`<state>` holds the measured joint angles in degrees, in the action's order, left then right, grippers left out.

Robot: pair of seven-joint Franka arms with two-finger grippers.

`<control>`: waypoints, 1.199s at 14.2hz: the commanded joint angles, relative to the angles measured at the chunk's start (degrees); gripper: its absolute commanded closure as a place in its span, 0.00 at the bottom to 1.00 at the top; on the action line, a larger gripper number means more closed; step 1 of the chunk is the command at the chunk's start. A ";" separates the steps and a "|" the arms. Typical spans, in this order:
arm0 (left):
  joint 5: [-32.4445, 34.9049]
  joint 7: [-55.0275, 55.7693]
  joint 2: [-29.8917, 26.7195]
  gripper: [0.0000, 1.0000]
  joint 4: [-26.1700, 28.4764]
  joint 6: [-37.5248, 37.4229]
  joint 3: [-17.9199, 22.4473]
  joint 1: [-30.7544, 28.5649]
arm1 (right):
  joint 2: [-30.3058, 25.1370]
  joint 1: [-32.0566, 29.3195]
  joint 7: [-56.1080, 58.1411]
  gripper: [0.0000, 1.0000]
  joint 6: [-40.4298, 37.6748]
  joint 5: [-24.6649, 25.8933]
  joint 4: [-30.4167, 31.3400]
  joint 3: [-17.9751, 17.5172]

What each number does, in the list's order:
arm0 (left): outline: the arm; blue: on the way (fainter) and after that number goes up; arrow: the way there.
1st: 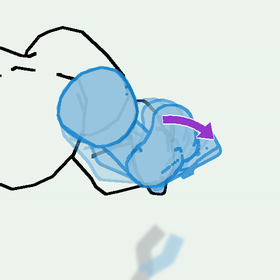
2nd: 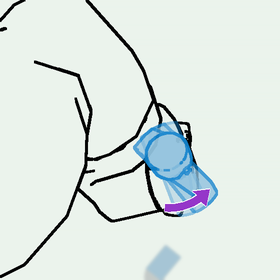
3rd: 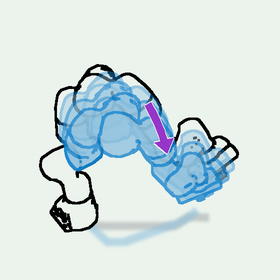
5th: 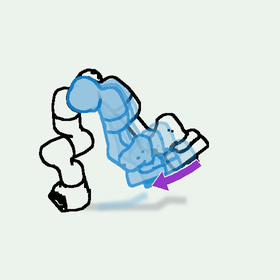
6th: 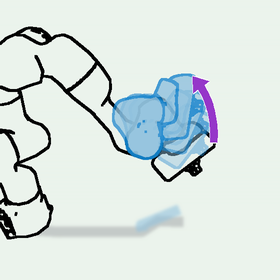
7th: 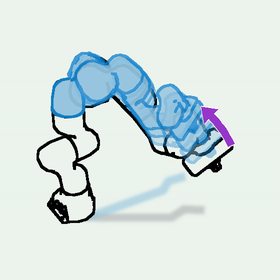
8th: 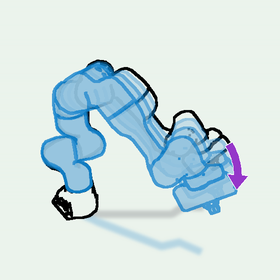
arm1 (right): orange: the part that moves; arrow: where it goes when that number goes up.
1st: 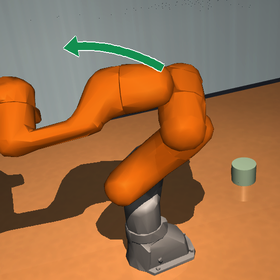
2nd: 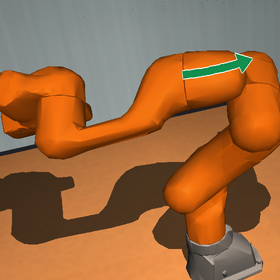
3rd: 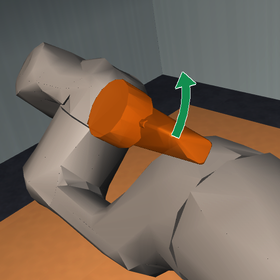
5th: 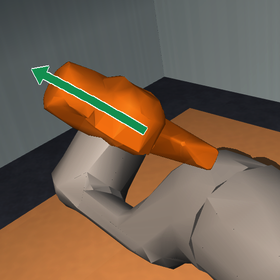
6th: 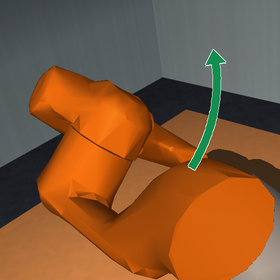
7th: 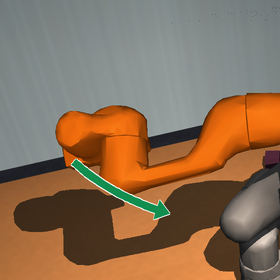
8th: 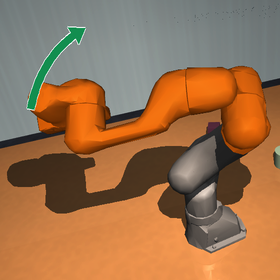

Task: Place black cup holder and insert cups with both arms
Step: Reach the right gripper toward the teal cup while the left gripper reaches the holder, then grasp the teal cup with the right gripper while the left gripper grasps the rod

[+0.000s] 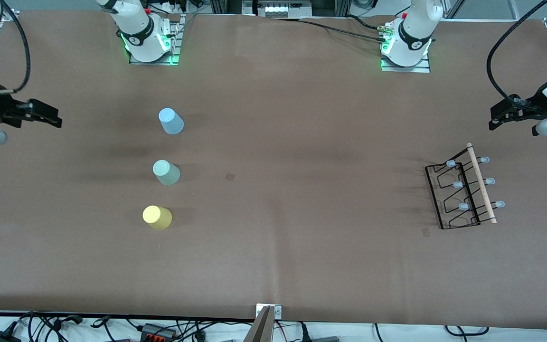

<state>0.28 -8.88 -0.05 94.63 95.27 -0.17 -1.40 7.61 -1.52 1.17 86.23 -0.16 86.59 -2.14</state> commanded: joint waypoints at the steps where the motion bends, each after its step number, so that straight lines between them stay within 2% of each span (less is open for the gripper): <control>1: 0.60 -0.96 1.10 0.00 -1.82 -1.32 0.17 0.00 | 1.62 0.82 5.32 0.00 -0.10 -0.20 1.03 -0.15; 3: 0.60 -0.62 1.54 0.00 -1.73 -1.41 0.61 -0.09 | 1.71 2.05 5.16 0.00 5.31 0.25 6.11 -0.15; 6: 0.60 -0.97 5.39 0.00 -1.91 -1.32 0.61 -1.76 | 0.65 3.62 2.03 0.00 22.69 0.25 18.67 -0.15; 8: 0.95 -1.14 7.08 0.00 -2.52 -1.32 0.61 -2.02 | 1.17 7.04 -2.29 0.00 31.59 0.25 24.04 -0.06; 10: 1.13 -1.14 7.78 0.00 -1.65 -1.32 0.70 -2.55 | 3.27 8.73 -4.93 0.00 39.42 0.25 26.87 -0.06; 12: 1.13 -1.06 9.53 0.00 0.80 0.77 0.70 -5.00 | 5.13 8.91 -6.35 0.00 40.51 0.25 26.88 -0.15; 14: 1.47 -1.05 11.21 0.00 4.40 11.36 0.79 -5.36 | 5.48 9.08 -6.44 0.00 40.51 0.25 26.88 -0.15; 17: 1.65 1.48 11.65 0.00 15.28 28.85 0.70 -6.86 | 5.75 10.04 -8.36 0.00 40.77 -0.02 27.14 -0.15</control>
<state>0.55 -8.92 12.55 102.58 114.48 0.71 -7.84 13.87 7.66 -4.91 126.21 -0.09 112.97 -2.29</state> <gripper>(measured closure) 0.000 0.000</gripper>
